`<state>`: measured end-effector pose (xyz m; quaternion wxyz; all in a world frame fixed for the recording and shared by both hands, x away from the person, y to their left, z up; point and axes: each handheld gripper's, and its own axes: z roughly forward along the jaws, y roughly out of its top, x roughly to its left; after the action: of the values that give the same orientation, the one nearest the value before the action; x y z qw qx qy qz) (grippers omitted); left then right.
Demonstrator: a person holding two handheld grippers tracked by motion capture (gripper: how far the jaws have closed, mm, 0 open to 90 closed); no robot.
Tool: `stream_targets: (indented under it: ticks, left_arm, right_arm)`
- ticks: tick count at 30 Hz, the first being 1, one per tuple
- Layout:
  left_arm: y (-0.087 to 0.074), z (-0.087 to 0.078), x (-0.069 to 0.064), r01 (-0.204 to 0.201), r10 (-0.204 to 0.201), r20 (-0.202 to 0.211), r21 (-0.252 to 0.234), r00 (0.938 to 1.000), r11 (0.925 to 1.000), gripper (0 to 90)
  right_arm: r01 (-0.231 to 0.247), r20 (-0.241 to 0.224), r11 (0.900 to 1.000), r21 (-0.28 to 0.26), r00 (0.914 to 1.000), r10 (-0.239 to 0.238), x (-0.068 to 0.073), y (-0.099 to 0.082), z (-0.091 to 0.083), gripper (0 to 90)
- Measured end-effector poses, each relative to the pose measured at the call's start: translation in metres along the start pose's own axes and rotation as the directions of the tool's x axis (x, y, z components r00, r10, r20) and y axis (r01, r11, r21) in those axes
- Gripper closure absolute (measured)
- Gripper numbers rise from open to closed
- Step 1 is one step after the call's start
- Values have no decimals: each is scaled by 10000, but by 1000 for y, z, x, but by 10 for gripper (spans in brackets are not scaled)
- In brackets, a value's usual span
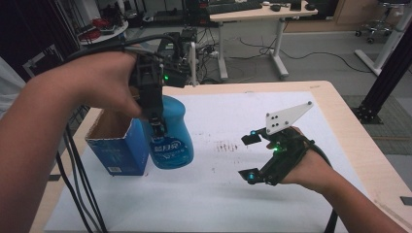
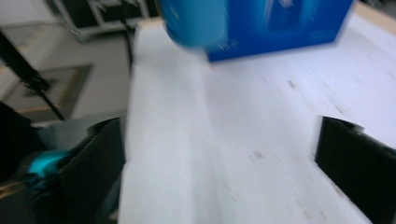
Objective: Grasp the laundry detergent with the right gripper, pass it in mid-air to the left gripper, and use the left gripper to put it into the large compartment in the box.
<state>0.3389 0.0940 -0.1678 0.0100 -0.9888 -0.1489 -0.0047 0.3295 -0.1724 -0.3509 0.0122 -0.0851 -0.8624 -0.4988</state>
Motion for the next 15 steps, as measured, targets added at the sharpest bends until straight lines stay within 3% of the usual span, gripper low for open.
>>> stream_targets:
  ticks: [4, 7, 9, 12, 13, 15]
  left_arm:
    - [-14, -17, 9, 676, -675, 34, -106, 9977, 9977, 388]
    - [-24, -30, 17, 1344, -1343, 92, -120, 9909, 9908, 387]
    - [-30, -40, 23, 1878, -1875, 176, -147, 9821, 9821, 387]
    - [-41, -54, 33, 2644, -2635, 327, -262, 9641, 9641, 386]
    - [-45, -59, 37, 2882, -2869, 399, -318, 9571, 9570, 386]
    - [-53, -67, 43, 3493, -3464, 590, -476, 9362, 9358, 386]
  right_arm:
    - [151, 39, 9984, 541, 9999, -154, -2, 4, -6, 6]
    - [184, 49, 9963, 836, 9998, -189, -3, 8, -10, 6]
    - [213, 6, 9940, 1073, 9998, -215, -4, 10, -13, 6]
    - [136, -51, 9892, 1462, 9999, -130, -7, 11, -17, 7]
    - [104, -70, 9879, 1548, 9999, -95, -7, 11, -18, 7]
    - [80, -97, 9855, 1696, 9999, -65, -9, 11, -21, 7]
